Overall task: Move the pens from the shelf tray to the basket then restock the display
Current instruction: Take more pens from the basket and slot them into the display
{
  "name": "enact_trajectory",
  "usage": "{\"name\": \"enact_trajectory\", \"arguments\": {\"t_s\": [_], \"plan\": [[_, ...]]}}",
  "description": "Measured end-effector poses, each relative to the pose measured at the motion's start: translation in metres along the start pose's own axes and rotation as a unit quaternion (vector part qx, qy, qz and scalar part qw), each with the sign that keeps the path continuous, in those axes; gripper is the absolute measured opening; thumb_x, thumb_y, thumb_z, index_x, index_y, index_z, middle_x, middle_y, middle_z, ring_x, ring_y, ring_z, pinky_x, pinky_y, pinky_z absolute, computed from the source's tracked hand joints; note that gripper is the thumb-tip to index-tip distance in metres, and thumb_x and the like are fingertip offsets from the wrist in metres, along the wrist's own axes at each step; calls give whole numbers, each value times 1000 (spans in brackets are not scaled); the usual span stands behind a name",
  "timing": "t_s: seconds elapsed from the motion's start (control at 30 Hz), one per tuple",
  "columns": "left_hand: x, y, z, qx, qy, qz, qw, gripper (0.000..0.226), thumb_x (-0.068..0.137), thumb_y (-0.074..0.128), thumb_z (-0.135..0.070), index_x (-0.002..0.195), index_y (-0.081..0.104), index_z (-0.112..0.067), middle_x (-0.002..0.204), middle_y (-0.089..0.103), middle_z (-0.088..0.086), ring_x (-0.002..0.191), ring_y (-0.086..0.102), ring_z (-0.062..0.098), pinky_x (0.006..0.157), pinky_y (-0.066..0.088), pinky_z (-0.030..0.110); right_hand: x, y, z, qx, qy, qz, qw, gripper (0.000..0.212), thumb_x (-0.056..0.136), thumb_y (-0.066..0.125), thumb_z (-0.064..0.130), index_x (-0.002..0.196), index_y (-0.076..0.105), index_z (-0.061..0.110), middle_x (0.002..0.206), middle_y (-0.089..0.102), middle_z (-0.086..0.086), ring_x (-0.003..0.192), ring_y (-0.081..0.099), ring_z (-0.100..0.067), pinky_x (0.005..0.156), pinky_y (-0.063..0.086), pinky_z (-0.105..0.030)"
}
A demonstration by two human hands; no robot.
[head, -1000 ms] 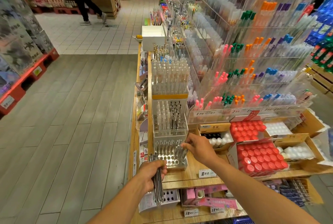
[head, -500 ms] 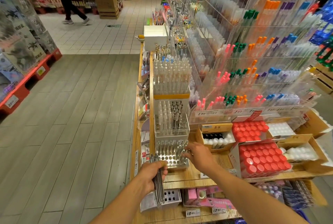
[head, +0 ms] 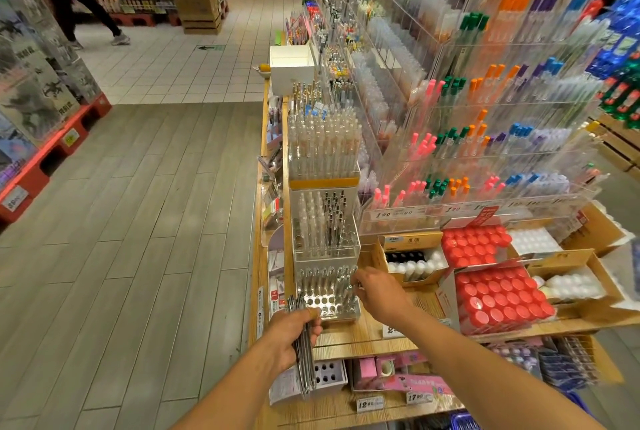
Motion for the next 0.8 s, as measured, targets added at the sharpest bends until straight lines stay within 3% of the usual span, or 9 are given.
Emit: {"name": "enact_trajectory", "arguments": {"t_s": [0.17,0.3,0.37,0.43,0.53,0.67,0.8], "plan": [[1,1,0,1,-1,3,1000,16,91,63,-2,102,66,10,70,67,15,56,60,20,46,52,26,1,1,2,-34,-5,38,999,38,92,60,5,124,60,25,120,66,-1,96,67,-19,74,56,-30],[-1,4,-3,-23,-10,31,999,17,89,64,4,103,64,12,73,67,19,57,62,22,47,55,27,-2,-12,3,-27,3,4,1000,27,92,60,20,119,59,24,104,58,6,85,62,-19,62,43,-26],[-1,7,-5,-32,-15,47,998,19,88,64,7,105,62,14,81,69,24,61,67,25,50,59,31,-1,-16,9,63,30,14,997,18,92,62,27,110,63,25,95,53,11,79,58,-10,64,40,-21],[-3,12,-7,-19,-20,67,997,19,89,62,7,106,63,16,88,71,29,65,70,27,55,61,33,0,-17,19,191,67,76,976,16,91,65,31,106,66,26,92,61,10,77,57,-2,65,43,-16],[-7,22,-8,-11,-19,95,995,27,90,61,9,114,57,19,92,71,31,70,73,30,59,62,35,-1,-15,37,294,94,156,938,22,91,66,35,106,68,19,86,66,8,77,61,-5,66,45,-19],[-11,28,-9,-35,-6,109,993,46,90,59,12,131,40,18,88,68,31,67,70,31,58,62,38,-9,-13,49,439,136,197,866,14,92,66,27,83,67,17,78,67,1,73,66,-13,66,49,-24],[-14,25,-8,-62,-2,112,992,52,85,64,10,130,40,16,102,68,36,73,73,34,59,62,40,-13,-19,48,505,151,203,825,10,93,63,20,89,64,12,76,68,-1,69,66,-15,63,47,-24]]}}
Point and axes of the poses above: each hand's wrist, its own x-axis towards the middle knuckle, its own y-axis out of the palm, z = x × y, the point moved 3 cm from there along x, towards the middle knuckle
